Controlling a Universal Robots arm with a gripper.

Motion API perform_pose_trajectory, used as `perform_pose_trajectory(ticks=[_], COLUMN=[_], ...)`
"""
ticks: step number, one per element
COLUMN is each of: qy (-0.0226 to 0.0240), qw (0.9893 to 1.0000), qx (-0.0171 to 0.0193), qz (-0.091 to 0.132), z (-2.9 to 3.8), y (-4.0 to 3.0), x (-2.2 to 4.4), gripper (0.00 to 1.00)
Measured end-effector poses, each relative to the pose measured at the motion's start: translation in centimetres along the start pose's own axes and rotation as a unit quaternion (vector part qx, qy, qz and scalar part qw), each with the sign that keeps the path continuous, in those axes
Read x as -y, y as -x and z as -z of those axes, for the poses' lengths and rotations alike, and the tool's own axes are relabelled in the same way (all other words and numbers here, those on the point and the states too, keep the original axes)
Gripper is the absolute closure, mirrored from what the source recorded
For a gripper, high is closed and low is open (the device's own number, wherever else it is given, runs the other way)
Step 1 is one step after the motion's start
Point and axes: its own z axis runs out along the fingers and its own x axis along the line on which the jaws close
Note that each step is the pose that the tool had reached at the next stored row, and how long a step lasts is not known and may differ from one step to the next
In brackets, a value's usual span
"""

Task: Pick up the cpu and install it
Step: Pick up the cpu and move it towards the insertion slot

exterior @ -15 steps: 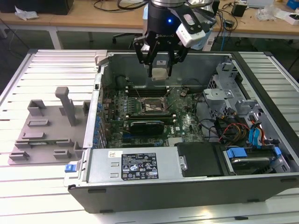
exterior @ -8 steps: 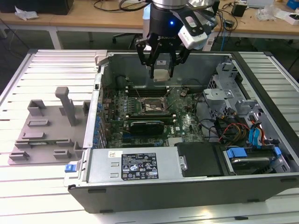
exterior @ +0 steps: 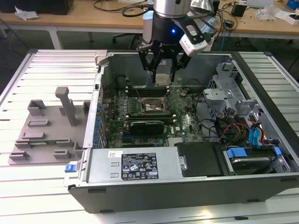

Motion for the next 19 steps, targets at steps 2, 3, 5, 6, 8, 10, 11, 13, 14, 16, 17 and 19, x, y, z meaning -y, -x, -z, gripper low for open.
perform_pose_trajectory(ticks=[2,3,5,6,8,10,11,13,14,16,17,19], qy=[-0.0002,-0.0003,-0.0003,-0.0003,-0.0003,-0.0003,-0.0003,-0.0003,-0.0003,-0.0003,-0.0003,-0.0003], qw=[1.0,1.0,1.0,1.0,1.0,1.0,1.0,1.0,1.0,1.0,1.0,1.0], qx=[0.0,0.0,0.0,0.0,0.0,0.0,0.0,0.0,0.0,0.0,0.0,0.0], qz=[0.0,0.0,0.0,0.0,0.0,0.0,0.0,0.0,0.0,0.0,0.0,0.0], z=[-0.41,-0.79,-1.3,-1.48,-1.65,-1.8,-1.88,-2.0,-2.07,-2.16,-2.22,-2.37], y=[0.01,0.02,0.02,0.02,0.02,0.02,0.02,0.02,0.02,0.02,0.02,0.02], x=[-0.15,-0.25,-0.31,-0.32,-0.33,-0.34,-0.35,-0.35,-0.35,-0.36,-0.36,-0.37], gripper=[0.45,0.45,0.45,0.45,0.45,0.45,0.45,0.45,0.45,0.45,0.45,0.45])
